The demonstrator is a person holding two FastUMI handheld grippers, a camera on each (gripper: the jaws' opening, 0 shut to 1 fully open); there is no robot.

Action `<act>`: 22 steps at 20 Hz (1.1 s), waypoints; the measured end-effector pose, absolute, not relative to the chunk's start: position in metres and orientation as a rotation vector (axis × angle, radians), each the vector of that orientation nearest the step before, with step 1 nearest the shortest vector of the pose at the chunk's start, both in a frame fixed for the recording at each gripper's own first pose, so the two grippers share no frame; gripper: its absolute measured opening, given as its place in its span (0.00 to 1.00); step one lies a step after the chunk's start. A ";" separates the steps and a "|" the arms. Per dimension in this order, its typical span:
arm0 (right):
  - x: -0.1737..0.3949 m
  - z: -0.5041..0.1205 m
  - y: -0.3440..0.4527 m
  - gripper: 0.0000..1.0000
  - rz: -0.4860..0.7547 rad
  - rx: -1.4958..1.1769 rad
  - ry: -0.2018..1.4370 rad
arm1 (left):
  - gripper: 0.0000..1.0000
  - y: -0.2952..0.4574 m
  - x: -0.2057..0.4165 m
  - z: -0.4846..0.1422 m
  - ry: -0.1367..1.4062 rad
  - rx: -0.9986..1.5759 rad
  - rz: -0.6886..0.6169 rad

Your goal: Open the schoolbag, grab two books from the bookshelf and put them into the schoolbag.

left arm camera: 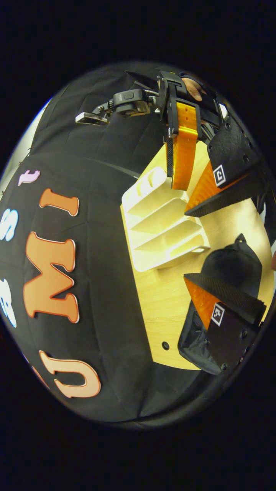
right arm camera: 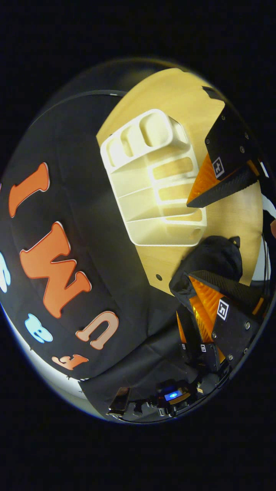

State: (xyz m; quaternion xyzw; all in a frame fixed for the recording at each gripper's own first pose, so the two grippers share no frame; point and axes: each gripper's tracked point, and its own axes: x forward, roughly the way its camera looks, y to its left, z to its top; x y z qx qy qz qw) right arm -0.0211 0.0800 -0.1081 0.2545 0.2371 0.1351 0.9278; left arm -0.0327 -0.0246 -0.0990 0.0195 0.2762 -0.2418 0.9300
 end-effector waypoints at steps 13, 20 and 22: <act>-0.044 0.000 -0.071 0.98 0.105 0.214 0.073 | 0.98 -0.116 -0.044 0.027 0.126 -0.039 -0.315; -0.055 0.029 -0.100 0.97 0.051 0.145 -0.052 | 0.97 -0.114 -0.058 0.052 -0.001 -0.087 -0.197; -0.056 0.025 -0.102 0.97 0.046 0.110 -0.059 | 0.96 -0.116 -0.056 0.049 0.002 -0.094 -0.197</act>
